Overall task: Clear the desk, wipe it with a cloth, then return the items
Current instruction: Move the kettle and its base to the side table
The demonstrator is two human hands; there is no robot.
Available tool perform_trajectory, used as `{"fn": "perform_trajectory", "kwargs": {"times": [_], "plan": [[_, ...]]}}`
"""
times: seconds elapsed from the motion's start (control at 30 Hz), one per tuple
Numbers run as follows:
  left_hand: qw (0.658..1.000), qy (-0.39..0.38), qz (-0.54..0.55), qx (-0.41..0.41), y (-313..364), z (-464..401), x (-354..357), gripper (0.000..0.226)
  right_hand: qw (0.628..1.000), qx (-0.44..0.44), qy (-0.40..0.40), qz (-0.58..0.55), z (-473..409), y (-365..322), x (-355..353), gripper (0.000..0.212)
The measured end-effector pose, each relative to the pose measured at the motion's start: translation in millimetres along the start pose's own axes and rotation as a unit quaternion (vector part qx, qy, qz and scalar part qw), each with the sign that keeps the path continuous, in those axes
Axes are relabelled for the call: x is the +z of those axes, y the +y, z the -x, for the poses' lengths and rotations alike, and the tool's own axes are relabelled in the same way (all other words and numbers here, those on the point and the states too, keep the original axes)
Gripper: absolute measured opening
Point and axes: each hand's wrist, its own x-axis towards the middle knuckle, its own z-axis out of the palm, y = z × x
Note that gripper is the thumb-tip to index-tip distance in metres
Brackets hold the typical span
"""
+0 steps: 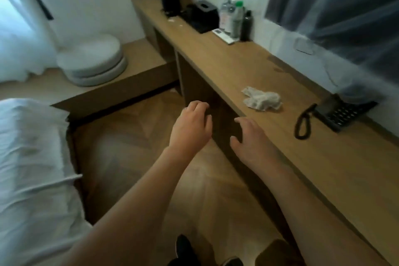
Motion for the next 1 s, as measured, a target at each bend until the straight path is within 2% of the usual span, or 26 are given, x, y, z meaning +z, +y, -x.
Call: {"fn": "perform_trajectory", "kwargs": {"times": [0.13, 0.23, 0.53, 0.73, 1.0], "plan": [[0.995, 0.064, -0.044, -0.063, -77.9, 2.0, -70.9, 0.036, 0.992, -0.108, -0.048, -0.035, -25.8, -94.7, 27.4, 0.049], [0.988, 0.102, -0.06, -0.101, -121.5, -1.2, -117.0, 0.037, 0.988, -0.15, -0.046, -0.005, -47.6, -155.9, 48.7, 0.056], [0.969, 0.191, -0.114, -0.111, -192.0, -56.1, -239.1, 0.036, 0.959, -0.283, -0.011, 0.009, -105.8, -289.7, 55.6, 0.057], [0.96, 0.219, -0.149, -0.09, -233.1, -117.4, -288.9, 0.036, 0.944, -0.33, 0.017, 0.003, -172.4, -354.8, 64.7, 0.059], [0.946, 0.249, -0.185, -0.091, -304.5, -245.3, -324.7, 0.037, 0.932, -0.359, 0.04, -0.022, -314.0, -431.8, 82.5, 0.06]]}}
